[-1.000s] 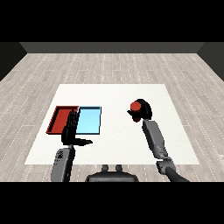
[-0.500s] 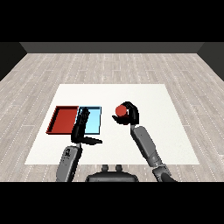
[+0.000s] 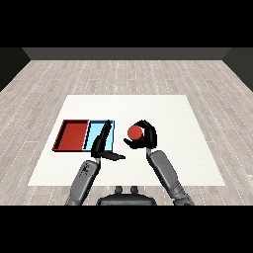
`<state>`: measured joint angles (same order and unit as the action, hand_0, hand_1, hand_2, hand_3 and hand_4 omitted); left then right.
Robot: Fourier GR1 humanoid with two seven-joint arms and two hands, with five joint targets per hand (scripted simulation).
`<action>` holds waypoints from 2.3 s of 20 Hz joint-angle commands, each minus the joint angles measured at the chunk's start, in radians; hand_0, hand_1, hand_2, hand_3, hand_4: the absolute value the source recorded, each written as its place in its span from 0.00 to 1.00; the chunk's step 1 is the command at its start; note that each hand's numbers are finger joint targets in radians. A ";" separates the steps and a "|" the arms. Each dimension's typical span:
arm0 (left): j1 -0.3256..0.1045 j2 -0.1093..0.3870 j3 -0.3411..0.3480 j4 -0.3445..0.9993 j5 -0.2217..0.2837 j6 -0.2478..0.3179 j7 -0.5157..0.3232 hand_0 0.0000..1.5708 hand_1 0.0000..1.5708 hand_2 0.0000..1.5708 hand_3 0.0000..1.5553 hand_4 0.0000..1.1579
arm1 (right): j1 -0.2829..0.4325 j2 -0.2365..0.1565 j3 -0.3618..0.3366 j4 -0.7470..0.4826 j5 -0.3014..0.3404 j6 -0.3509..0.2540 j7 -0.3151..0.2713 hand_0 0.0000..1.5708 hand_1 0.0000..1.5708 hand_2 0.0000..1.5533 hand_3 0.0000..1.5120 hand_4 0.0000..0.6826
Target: Pick the red can and put it in the red box
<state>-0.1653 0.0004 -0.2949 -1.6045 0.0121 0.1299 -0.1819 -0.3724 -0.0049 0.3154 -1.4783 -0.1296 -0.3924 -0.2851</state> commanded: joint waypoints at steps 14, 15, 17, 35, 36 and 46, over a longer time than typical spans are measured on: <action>-0.073 0.000 -0.132 0.213 0.092 0.109 -0.071 0.00 0.00 0.00 0.00 0.00 | 0.036 0.005 0.041 -0.013 -0.002 0.033 -0.089 0.93 0.93 0.92 0.92 0.96; -0.086 0.000 -0.138 0.231 0.094 0.130 -0.075 0.00 0.00 0.00 0.00 0.00 | -0.024 0.005 0.153 -0.057 -0.005 -0.114 0.009 0.93 0.93 0.92 0.92 0.96; -0.101 0.000 -0.122 0.257 0.111 0.109 -0.070 0.00 0.00 0.00 0.00 0.00 | 0.014 0.005 0.053 -0.051 0.013 -0.002 -0.031 0.93 0.93 0.92 0.92 0.97; -0.157 0.000 -0.304 0.356 0.284 0.232 -0.171 0.00 0.00 0.00 0.00 0.00 | -0.018 0.005 0.154 -0.066 -0.112 -0.056 -0.067 0.96 0.96 0.93 0.94 0.95; -0.179 0.000 -0.206 0.271 0.253 0.160 -0.044 0.00 0.00 0.00 0.00 0.00 | -0.047 0.005 0.216 0.018 -0.163 -0.095 -0.145 0.96 0.96 0.94 0.94 0.96; -0.183 0.000 -0.238 0.319 0.252 0.349 -0.121 0.00 0.00 0.00 0.00 0.71 | -0.058 0.001 0.207 -0.048 -0.096 -0.118 -0.020 0.98 0.98 0.95 0.93 0.95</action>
<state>-0.3587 0.0013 -0.5325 -1.2543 0.3025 0.3619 -0.3193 -0.4253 -0.0017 0.5295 -1.4932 -0.2495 -0.5037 -0.3611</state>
